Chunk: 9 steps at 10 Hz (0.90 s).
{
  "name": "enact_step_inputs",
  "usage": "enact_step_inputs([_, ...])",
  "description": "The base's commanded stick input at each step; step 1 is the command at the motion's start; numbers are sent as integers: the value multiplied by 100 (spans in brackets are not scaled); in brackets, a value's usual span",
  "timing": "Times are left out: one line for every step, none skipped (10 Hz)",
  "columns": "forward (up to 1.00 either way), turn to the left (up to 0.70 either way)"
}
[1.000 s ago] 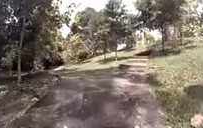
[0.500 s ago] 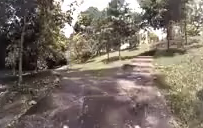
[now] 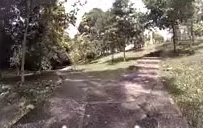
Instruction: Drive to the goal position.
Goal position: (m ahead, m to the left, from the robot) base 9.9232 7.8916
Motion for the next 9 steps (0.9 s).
enact_step_inputs([45, 11])
enact_step_inputs([45, 0])
enact_step_inputs([45, 0])
enact_step_inputs([45, 0])
enact_step_inputs([45, 0])
enact_step_inputs([45, 0])
enact_step_inputs([45, 0])
enact_step_inputs([45, 1])
enact_step_inputs([45, 12])
